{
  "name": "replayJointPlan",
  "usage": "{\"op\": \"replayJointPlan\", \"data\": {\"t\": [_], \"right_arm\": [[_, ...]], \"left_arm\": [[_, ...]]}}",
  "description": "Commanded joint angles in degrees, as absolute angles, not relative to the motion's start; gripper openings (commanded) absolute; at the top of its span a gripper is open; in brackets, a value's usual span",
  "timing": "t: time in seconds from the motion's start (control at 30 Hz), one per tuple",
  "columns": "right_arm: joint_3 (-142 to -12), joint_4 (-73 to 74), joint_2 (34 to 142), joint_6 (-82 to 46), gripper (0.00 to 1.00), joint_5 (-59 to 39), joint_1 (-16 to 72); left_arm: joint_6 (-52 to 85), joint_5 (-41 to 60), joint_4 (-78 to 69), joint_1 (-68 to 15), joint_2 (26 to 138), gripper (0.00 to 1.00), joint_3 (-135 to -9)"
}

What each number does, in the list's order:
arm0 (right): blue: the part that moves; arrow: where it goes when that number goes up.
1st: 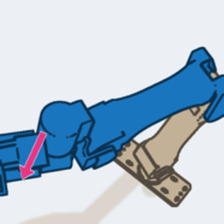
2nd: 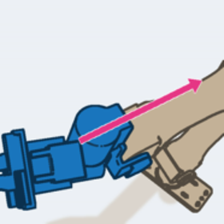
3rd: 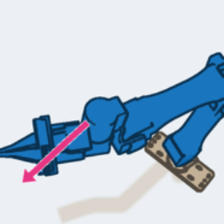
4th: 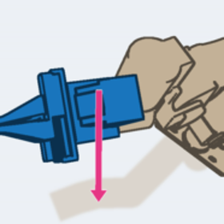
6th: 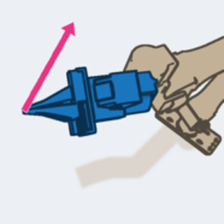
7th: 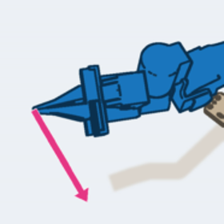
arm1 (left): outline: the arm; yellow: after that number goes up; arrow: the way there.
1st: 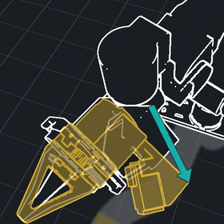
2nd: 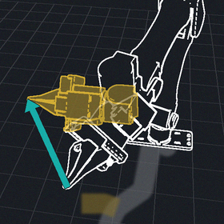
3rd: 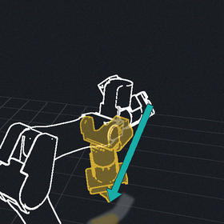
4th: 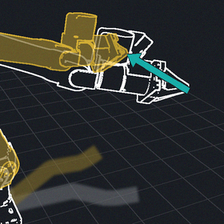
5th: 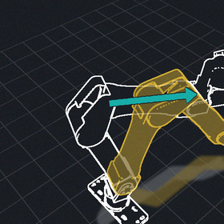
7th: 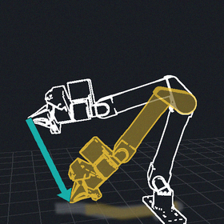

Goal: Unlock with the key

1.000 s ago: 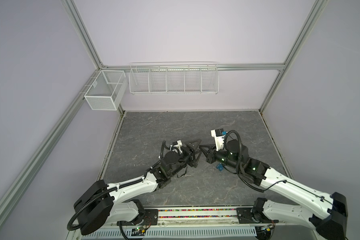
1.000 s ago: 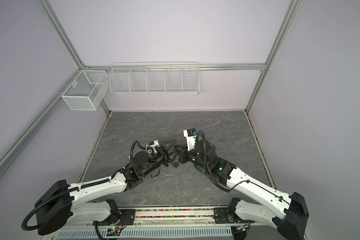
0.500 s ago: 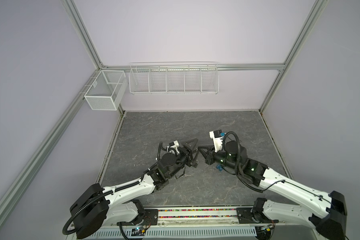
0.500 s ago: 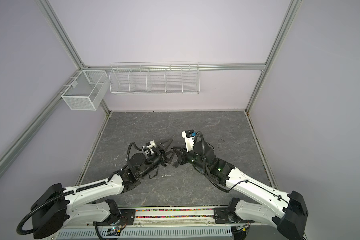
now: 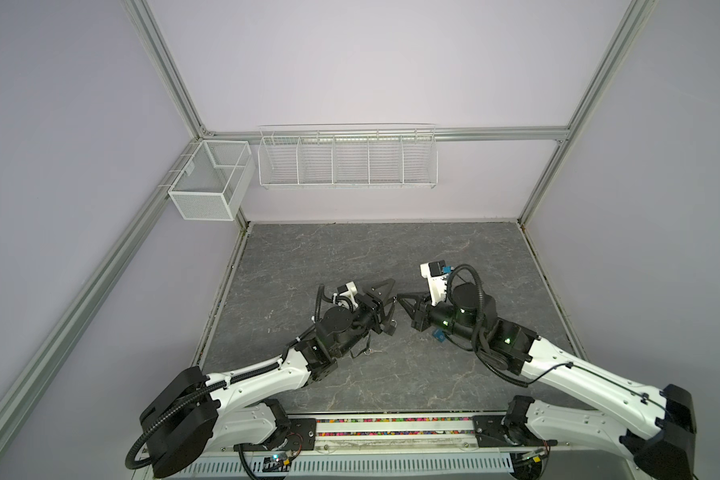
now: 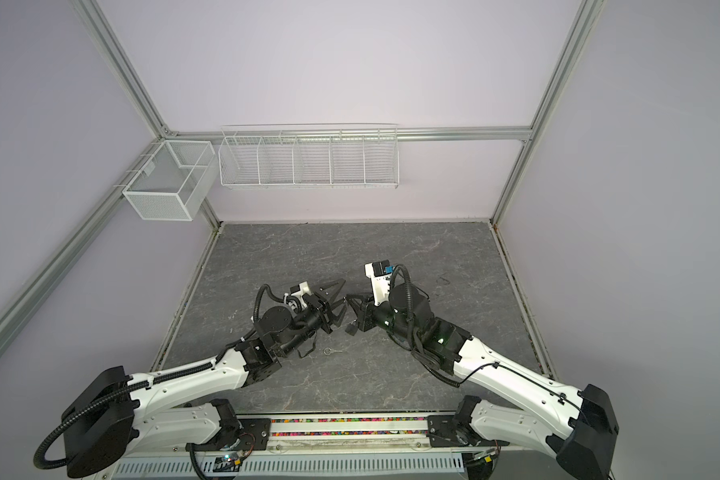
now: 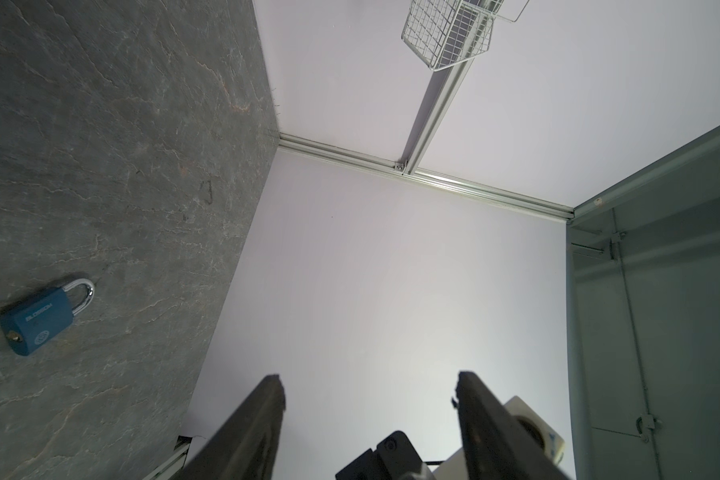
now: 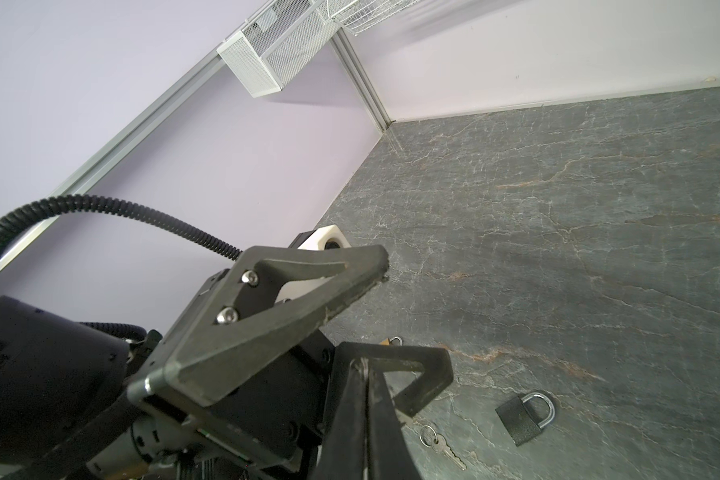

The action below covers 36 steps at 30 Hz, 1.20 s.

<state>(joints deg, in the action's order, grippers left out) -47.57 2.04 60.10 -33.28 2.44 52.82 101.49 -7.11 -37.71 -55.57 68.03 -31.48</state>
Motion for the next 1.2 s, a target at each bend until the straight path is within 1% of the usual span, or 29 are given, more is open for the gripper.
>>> {"op": "replayJointPlan", "data": {"t": [0.0, 0.2, 0.37, 0.43, 0.7, 0.8, 0.87, 0.97, 1.07, 1.17], "right_arm": [[-48.67, 4.86, 60.27, -32.08, 0.06, 2.00, 53.43], [-48.21, 6.94, 62.55, -32.63, 0.07, 1.56, 53.57], [-48.25, 6.72, 63.36, -32.52, 0.07, 1.72, 53.66], [-47.64, 6.15, 63.34, -32.75, 0.06, 1.77, 53.71], [-45.90, 6.20, 60.27, -33.13, 0.06, 2.66, 53.83], [-45.71, 5.97, 60.45, -32.99, 0.07, 2.11, 53.79], [-45.58, 5.80, 60.75, -32.95, 0.06, 1.54, 53.78], [-45.34, 6.06, 60.48, -32.95, 0.06, 1.56, 53.93], [-45.18, 5.71, 60.25, -32.91, 0.06, 1.78, 53.94], [-44.71, 5.84, 59.72, -33.13, 0.06, 2.25, 53.91]], "left_arm": [[103.31, -7.45, -39.20, -55.90, 68.50, 0.70, -31.11], [103.62, -7.03, -39.94, -55.99, 69.05, 0.74, -31.82], [104.39, -8.19, -41.18, -55.99, 68.59, 0.75, -30.66], [104.46, -8.77, -41.62, -55.99, 68.07, 0.73, -30.02], [104.34, -9.78, -39.99, -55.99, 66.76, 0.63, -29.27], [104.42, -9.67, -40.40, -55.99, 67.05, 0.56, -29.41], [104.37, -9.49, -40.70, -55.99, 67.15, 0.55, -29.56], [104.42, -9.76, -40.52, -55.99, 67.06, 0.48, -29.36], [104.44, -9.66, -40.73, -55.99, 67.06, 0.45, -29.44], [104.41, -9.84, -40.48, -55.99, 66.90, 0.38, -29.38]]}}
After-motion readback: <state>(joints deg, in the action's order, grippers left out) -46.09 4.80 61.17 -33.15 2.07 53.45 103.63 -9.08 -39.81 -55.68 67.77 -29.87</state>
